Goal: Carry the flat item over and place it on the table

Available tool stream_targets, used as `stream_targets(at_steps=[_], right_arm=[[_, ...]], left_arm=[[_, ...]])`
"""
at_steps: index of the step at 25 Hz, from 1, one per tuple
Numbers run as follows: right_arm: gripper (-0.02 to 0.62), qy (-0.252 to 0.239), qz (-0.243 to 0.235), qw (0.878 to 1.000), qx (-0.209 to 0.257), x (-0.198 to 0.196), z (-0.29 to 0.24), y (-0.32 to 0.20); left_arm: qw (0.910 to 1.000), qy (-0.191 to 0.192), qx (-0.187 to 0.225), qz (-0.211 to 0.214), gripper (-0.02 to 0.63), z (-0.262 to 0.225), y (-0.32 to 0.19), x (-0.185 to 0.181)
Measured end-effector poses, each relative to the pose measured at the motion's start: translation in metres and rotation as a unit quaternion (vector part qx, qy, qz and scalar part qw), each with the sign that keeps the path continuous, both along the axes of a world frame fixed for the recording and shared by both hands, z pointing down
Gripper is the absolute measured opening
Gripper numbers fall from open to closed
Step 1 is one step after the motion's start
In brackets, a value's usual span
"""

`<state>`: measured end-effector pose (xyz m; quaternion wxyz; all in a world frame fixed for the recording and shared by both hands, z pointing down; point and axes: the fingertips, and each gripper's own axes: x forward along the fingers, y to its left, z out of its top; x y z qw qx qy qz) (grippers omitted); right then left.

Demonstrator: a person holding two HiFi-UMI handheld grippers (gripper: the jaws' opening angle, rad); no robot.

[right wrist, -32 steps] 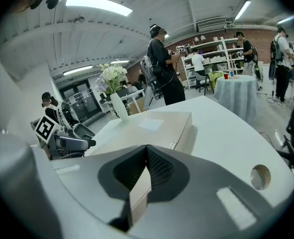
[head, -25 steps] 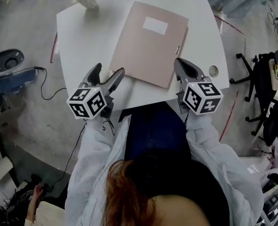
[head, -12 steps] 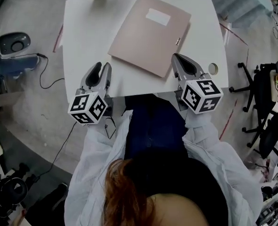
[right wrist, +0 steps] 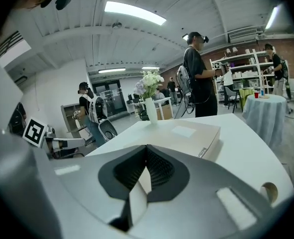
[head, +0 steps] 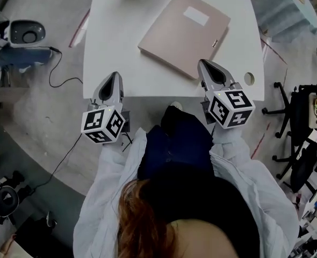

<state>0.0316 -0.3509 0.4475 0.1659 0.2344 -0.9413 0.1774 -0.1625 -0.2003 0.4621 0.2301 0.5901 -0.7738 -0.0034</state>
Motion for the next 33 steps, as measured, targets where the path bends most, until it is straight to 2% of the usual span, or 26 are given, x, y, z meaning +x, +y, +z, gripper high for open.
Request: stream_targets(at_steps=[10, 18, 23, 33], right_arm=[[0.009, 0.012, -0.033, 0.999, 0.005, -0.001, -0.007, 0.099], [0.009, 0.006, -0.045, 0.999, 0.019, 0.012, -0.016, 0.168], [0.009, 0.002, -0.045, 0.999, 0.026, 0.025, -0.021, 0.199], [0.009, -0.006, -0.033, 0.999, 0.030, 0.038, -0.027, 0.228]], left_arm=[[0.9992, -0.014, -0.024, -0.030, -0.005, -0.008, 0.119, 0.009], [0.9986, -0.008, -0.020, -0.048, -0.003, -0.005, 0.198, 0.027], [0.9990, -0.010, -0.014, -0.042, -0.003, -0.009, 0.224, 0.042], [0.9996, -0.017, -0.008, -0.023, -0.004, -0.015, 0.247, 0.062]])
